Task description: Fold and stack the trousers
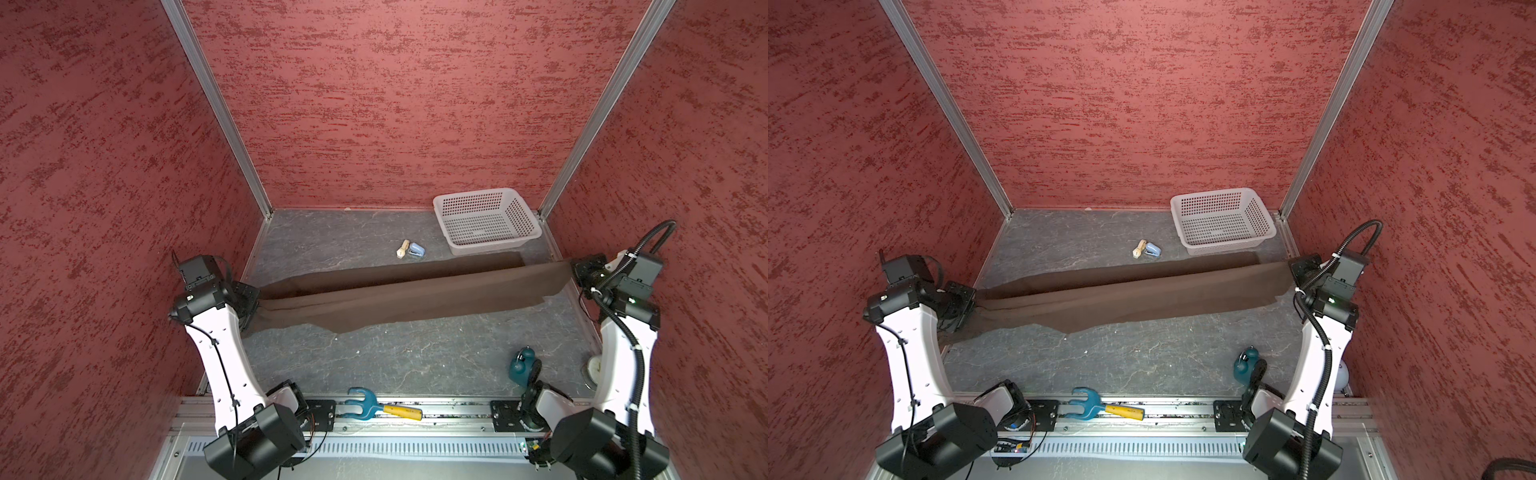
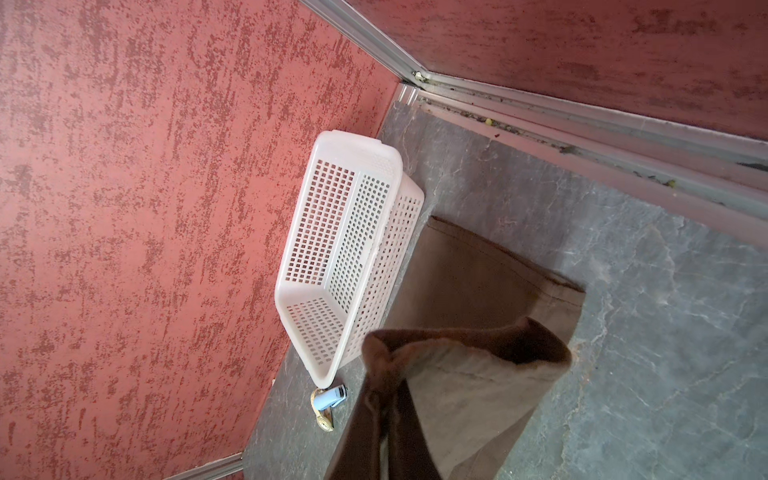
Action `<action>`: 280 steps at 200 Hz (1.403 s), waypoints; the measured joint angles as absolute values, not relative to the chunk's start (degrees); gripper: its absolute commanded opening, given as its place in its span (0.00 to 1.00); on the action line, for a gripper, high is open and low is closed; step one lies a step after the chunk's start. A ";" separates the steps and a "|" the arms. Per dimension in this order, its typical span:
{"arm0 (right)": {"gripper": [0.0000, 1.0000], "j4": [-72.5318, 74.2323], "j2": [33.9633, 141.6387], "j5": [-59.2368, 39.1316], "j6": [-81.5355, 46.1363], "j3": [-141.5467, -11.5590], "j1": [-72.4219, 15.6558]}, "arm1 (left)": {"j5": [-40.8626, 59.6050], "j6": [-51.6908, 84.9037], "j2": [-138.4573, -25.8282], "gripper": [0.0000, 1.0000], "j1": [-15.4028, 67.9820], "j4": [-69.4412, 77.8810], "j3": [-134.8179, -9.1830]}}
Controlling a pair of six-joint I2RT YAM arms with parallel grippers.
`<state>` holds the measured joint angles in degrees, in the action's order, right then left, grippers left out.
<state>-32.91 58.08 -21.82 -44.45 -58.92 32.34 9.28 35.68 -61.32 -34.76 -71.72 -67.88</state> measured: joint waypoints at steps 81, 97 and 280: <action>0.00 -35.48 59.72 -21.32 -45.43 -58.85 35.92 | 10.76 32.69 -61.36 0.01 -36.03 -72.01 -63.02; 0.00 -35.42 61.49 -22.81 -46.35 -58.78 36.32 | 11.40 32.03 -61.36 0.00 -37.30 -71.99 -60.47; 0.00 -23.64 78.26 -18.94 -47.59 -56.21 30.15 | 1.26 34.68 -94.63 0.00 -19.11 -59.37 -72.97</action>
<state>-23.64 78.26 -18.94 -47.59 -56.21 30.15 1.26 34.68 -94.63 -19.11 -59.37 -72.97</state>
